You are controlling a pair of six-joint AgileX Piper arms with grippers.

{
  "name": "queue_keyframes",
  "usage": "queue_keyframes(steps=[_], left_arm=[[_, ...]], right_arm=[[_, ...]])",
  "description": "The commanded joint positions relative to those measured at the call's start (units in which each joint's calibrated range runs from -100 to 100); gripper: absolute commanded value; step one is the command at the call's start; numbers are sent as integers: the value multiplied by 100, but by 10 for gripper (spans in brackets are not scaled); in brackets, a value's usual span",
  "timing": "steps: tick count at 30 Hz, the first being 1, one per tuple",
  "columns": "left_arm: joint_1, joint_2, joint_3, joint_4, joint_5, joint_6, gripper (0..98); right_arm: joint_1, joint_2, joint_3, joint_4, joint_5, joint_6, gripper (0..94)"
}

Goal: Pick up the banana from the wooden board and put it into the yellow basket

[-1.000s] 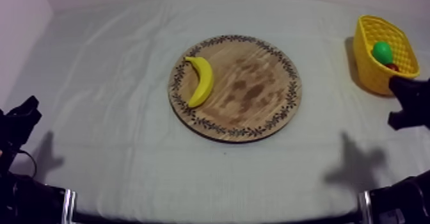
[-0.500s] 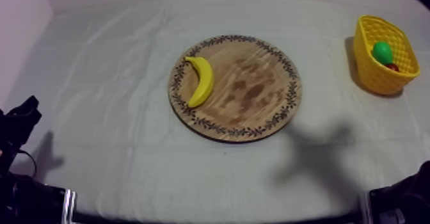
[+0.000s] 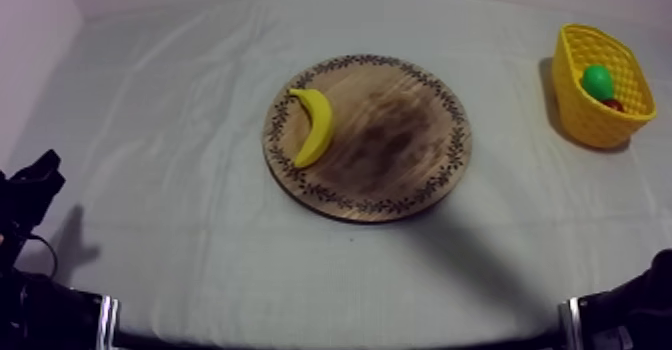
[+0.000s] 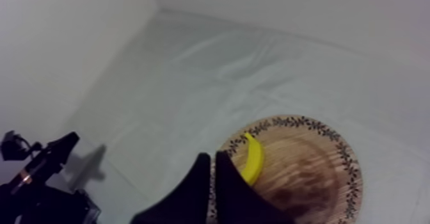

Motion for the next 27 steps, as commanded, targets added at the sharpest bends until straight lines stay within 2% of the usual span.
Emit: queue_keyframes(steps=[1, 9, 19, 21, 23, 25, 27], left_arm=[[-2, 3, 4, 1, -2, -1, 1], [-2, 3, 4, 1, -2, -1, 1], [-2, 3, 4, 1, -2, -1, 1], [-2, 3, 4, 1, -2, -1, 1], [-2, 3, 4, 1, -2, -1, 1], [-2, 3, 4, 1, -2, -1, 1], [-2, 3, 4, 1, -2, -1, 1]], right_arm=[[-1, 987, -89, 64, -91, -36, 46], [-183, 2176, -38, 390, -421, -289, 49], [-252, 2565, 337, 430, -809, -373, 82], [-251, 2576, 358, 459, -843, -373, 136], [-242, 2570, 381, 482, -877, -373, 247], [-227, 2567, 389, 469, -873, -345, 415], [-226, 2564, 388, 439, -856, -267, 634]])
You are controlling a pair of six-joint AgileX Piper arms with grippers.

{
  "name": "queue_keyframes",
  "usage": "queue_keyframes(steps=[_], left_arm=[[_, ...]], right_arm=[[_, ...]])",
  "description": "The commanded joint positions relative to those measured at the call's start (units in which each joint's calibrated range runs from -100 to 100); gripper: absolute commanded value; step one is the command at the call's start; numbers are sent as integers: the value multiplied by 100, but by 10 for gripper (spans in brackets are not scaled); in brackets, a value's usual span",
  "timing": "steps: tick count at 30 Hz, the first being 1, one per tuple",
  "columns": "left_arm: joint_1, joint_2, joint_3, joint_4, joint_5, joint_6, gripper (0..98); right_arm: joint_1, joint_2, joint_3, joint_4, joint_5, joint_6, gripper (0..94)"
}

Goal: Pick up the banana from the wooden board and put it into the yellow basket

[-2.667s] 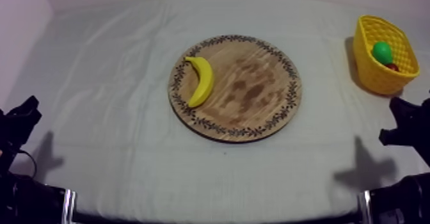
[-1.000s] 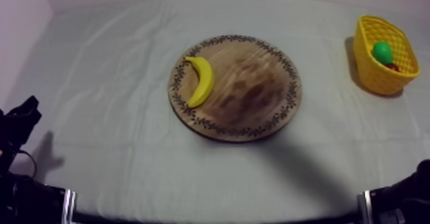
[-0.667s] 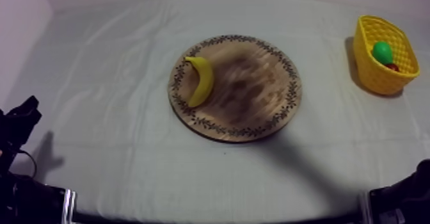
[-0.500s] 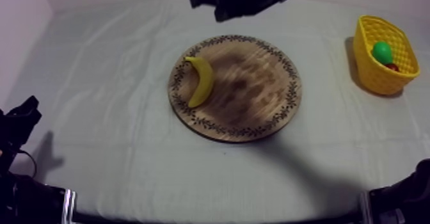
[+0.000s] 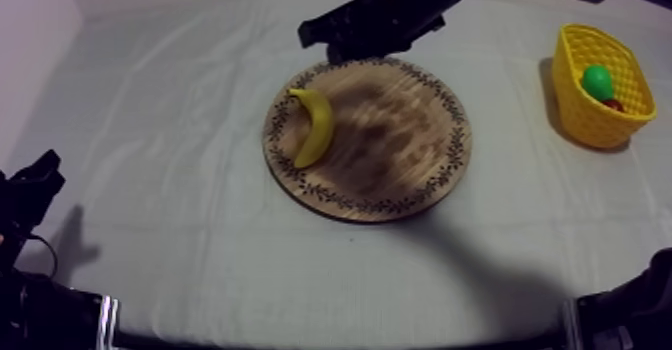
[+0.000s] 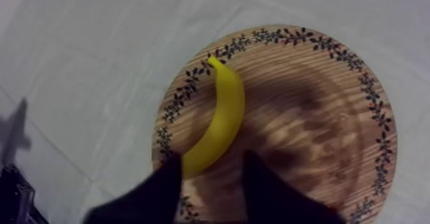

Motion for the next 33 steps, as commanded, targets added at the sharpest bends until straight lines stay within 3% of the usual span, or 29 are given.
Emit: queue_keyframes(steps=[1, 4, 9, 21, 33], left_arm=[[-2, 3, 4, 1, -2, 0, 1], [-2, 3, 4, 1, -2, 0, 1], [-2, 3, 4, 1, -2, 0, 1], [-2, 3, 4, 1, -2, 0, 1], [-2, 3, 4, 1, -2, 0, 1]], right_arm=[[-15, -15, -3, -34, 36, 101, 710], [-79, -92, 102, -7, -34, 214, 837], [-128, -226, 288, -137, -141, 345, 904], [-122, 476, -5, 190, -41, -9, 905], [-117, 2088, -1304, 475, 618, -287, 883]])
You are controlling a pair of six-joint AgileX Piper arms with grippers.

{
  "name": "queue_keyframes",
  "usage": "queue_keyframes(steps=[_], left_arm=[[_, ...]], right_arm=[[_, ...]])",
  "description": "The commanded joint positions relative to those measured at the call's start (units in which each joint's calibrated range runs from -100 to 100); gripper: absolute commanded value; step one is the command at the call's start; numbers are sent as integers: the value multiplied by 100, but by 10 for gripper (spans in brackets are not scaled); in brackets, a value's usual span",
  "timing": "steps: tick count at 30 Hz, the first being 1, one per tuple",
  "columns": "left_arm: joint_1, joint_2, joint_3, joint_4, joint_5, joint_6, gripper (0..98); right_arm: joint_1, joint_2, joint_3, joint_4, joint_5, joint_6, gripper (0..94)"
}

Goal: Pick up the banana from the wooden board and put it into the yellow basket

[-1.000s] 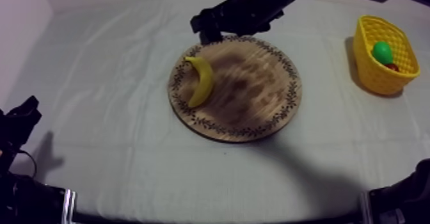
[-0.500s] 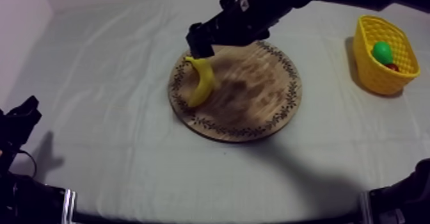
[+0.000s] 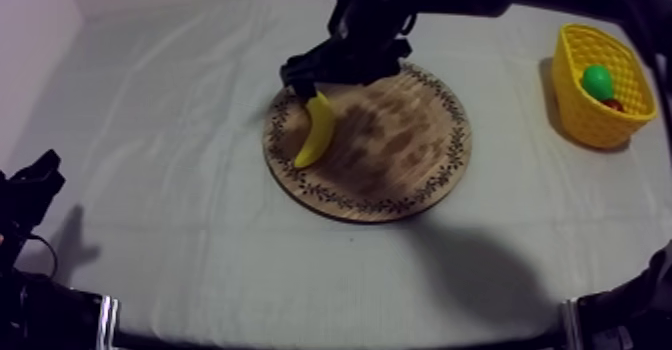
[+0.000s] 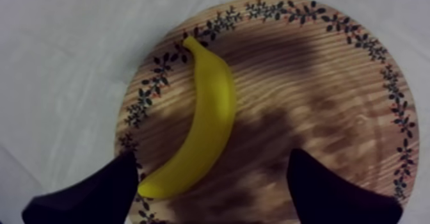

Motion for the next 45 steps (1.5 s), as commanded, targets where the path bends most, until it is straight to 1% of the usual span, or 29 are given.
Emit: queue_keyframes(steps=[1, 11, 16, 17, 19, 23, 26, 29, 33, 36, 40, 45], left_arm=[[-2, 3, 4, 1, -2, 0, 1], [-2, 3, 4, 1, -2, 0, 1], [-2, 3, 4, 1, -2, 0, 1], [-2, 3, 4, 1, -2, 0, 1], [-2, 3, 4, 1, -2, 0, 1], [-2, 3, 4, 1, -2, 0, 1], [-2, 3, 4, 1, -2, 0, 1], [-2, 3, 4, 1, -2, 0, 1], [-2, 3, 4, 1, -2, 0, 1], [-2, 3, 4, 1, -2, 0, 1], [-2, 3, 4, 1, -2, 0, 1], [-2, 3, 4, 1, -2, 0, 1]], right_arm=[[-48, 390, -238, 71, 83, -97, 882], [-202, 1275, -884, 280, 548, -353, 861], [-187, 1508, -1121, 300, 688, -359, 823], [-184, 1547, -1154, 294, 699, -347, 803], [-181, 1600, -1205, 271, 704, -313, 731], [-173, 1647, -1249, 195, 675, -223, 523], [-164, 1694, -1309, 154, 679, -168, 397], [-153, 1784, -1425, 119, 735, -108, 327], [-132, 1876, -1660, 94, 896, -29, 298], [-100, 1641, -1576, 124, 969, 17, 293], [37, 856, -1168, 95, 1075, 219, 295], [306, -462, -260, 105, 1161, 542, 305]])
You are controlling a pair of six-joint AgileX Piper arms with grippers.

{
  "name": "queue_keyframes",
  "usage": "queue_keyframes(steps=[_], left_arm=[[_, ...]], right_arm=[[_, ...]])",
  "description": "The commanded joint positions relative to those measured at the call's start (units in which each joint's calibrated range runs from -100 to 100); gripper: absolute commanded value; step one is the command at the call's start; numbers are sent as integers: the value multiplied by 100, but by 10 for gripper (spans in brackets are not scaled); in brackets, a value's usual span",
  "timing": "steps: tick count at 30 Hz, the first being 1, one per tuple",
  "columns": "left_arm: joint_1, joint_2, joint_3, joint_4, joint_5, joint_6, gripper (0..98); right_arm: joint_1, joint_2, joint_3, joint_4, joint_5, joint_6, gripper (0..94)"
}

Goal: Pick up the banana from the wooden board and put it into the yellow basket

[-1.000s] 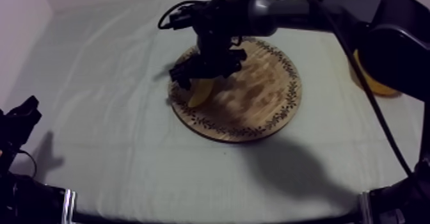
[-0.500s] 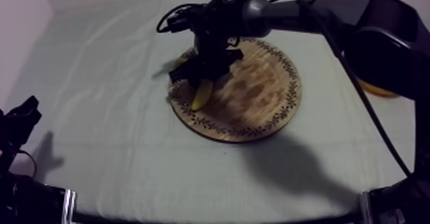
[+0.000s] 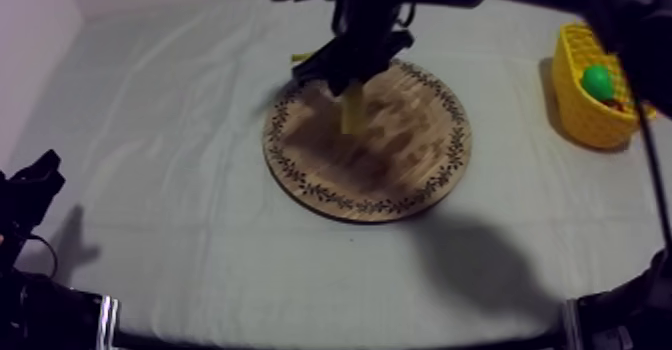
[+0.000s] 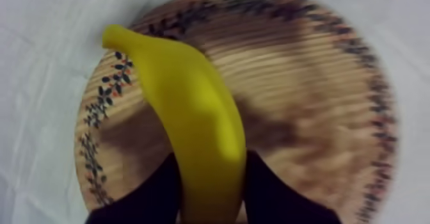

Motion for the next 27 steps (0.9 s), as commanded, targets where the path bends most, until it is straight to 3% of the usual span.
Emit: queue_keyframes(steps=[1, 6, 13, 21, 27], left_arm=[[-2, 3, 4, 1, -2, 0, 1], [-2, 3, 4, 1, -2, 0, 1], [-2, 3, 4, 1, -2, 0, 1], [-2, 3, 4, 1, -2, 0, 1], [-2, 3, 4, 1, -2, 0, 1]], right_arm=[[160, -1023, 646, 10, 21, 199, 307], [725, -2169, 1635, -15, -3, 634, 310], [1912, -3329, 2748, -74, -205, 1325, 315], [3218, -3622, 3412, -159, -696, 1968, 325], [3867, -3464, 3624, -254, -1031, 2255, 330]])
